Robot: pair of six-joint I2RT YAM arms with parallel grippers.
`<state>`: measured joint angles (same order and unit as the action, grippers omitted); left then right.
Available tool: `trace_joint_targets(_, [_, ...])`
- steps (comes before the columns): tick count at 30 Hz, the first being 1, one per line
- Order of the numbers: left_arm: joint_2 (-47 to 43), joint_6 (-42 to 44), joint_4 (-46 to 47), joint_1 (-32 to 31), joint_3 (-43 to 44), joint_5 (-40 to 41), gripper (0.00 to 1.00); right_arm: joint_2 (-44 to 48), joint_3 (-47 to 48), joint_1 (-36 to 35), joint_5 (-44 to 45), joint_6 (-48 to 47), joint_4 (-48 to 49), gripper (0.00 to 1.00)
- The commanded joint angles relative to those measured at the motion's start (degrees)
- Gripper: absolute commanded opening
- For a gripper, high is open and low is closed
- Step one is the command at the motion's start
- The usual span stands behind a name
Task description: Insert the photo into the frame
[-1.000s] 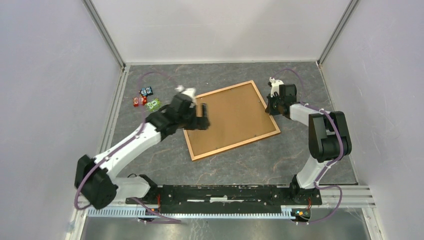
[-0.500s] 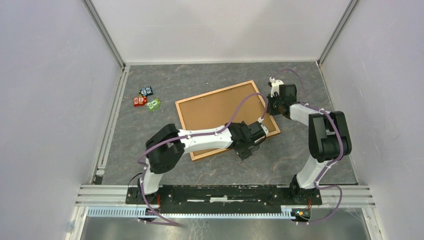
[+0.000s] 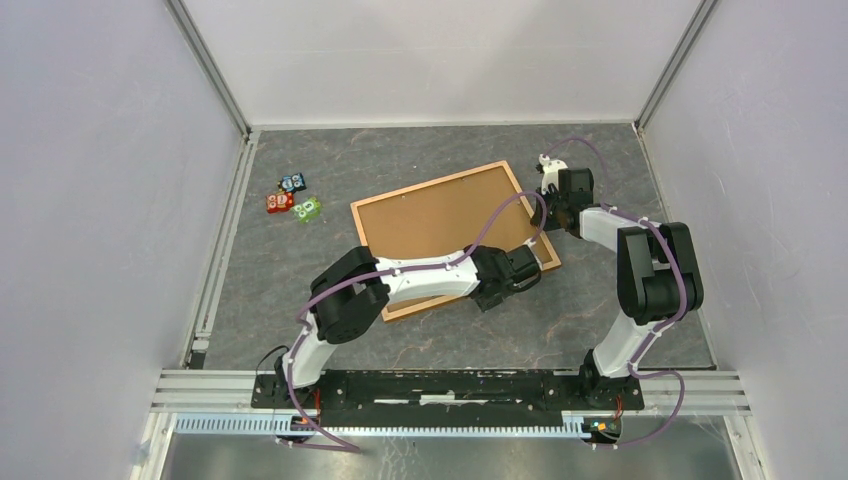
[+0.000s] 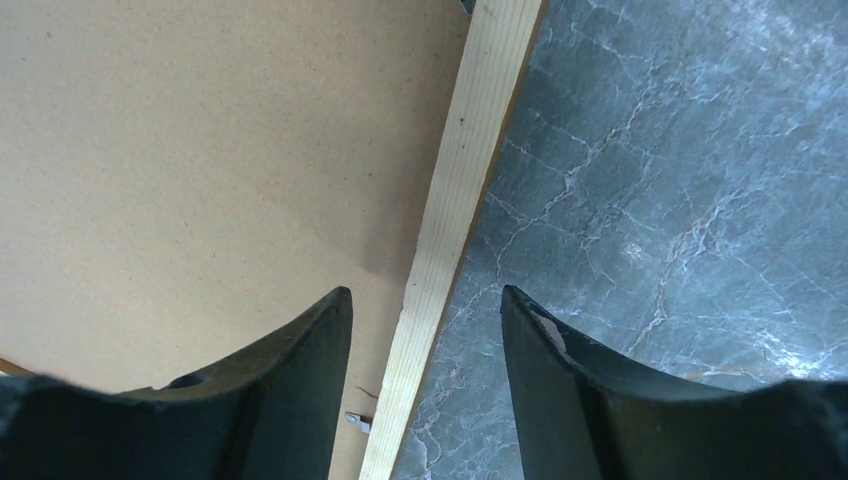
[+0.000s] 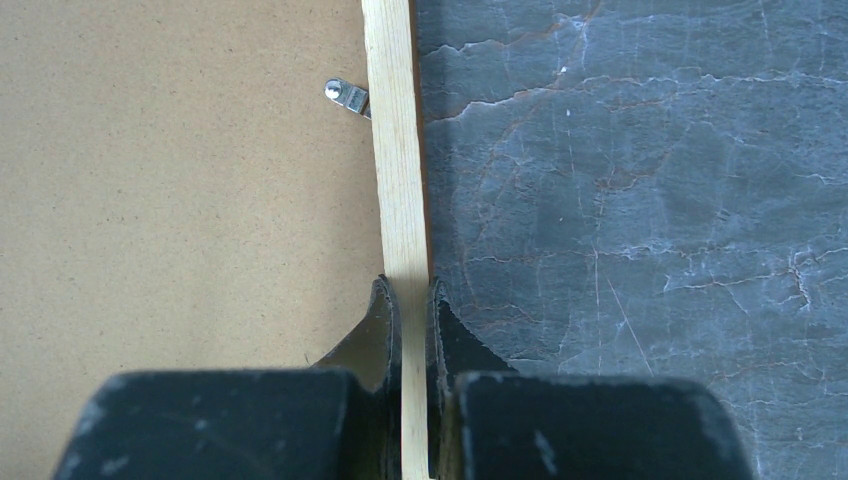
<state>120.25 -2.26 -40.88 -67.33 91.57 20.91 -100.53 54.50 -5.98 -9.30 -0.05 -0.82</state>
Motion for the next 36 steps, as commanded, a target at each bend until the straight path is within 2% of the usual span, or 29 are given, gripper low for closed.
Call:
trace_joint_targets(1, [2.2,2.0,-0.4,-0.4,2.1,-0.2,0.61,0.3,-0.9,-0.4,-3.2,2.2,0.1,0.04])
trace_joint_targets(5, [3.9,1.7,-1.1,-0.4,2.4,0.3,0.58,0.6,-1.0,-0.4,-3.1,2.2,0.0,0.04])
trace_joint_targets(8, [4.4,1.6,-1.4,-0.4,2.1,1.2,0.44,0.7,-0.9,-0.4,-3.0,2.2,-0.2,0.06])
trace_joint_targets(9, [4.2,1.5,-1.3,-0.4,1.9,1.1,0.39,0.8,-0.8,-0.4,-2.8,2.3,-0.6,0.1])
trace_joint_targets(13, [2.6,1.4,-1.3,-0.4,1.5,1.1,0.17,3.4,-1.0,0.2,-3.2,3.6,-1.7,0.39])
trace_joint_targets(14, [1.9,1.4,-1.3,-0.4,1.5,1.6,0.07,4.4,-1.3,0.8,-3.4,4.5,-1.8,0.5])
trace_joint_targets(15, [1.4,1.4,-1.3,-0.3,1.5,2.2,0.03,5.8,-1.9,1.7,-4.1,5.7,-1.8,0.59])
trace_joint_targets(18, [-1.0,1.2,-1.2,-0.4,2.0,4.1,0.02,11.3,-5.0,5.6,-5.2,9.7,-1.1,0.79])
trace_joint_targets(21, [-2.9,1.4,-1.3,-0.4,2.7,5.6,0.02,16.9,-9.2,12.0,-5.5,12.8,0.1,0.88])
trace_joint_targets(25, [-5.2,1.4,-1.3,-0.3,3.9,9.3,0.02,21.6,-13.5,15.5,-6.0,15.7,1.1,0.91])
trace_joint_targets(27, [-6.0,1.8,-1.5,-0.3,5.1,10.1,0.02,22.4,-15.8,15.6,-8.8,19.1,4.7,0.91])
trace_joint_targets(32, [-6.1,2.2,-3.1,-0.3,9.6,11.2,0.02,23.4,-26.4,15.3,-20.3,33.6,22.2,0.89])
trace_joint_targets(36, [-5.2,4.0,-4.0,-0.3,12.6,11.5,0.02,24.4,-30.0,13.3,-20.6,40.2,28.7,0.86])
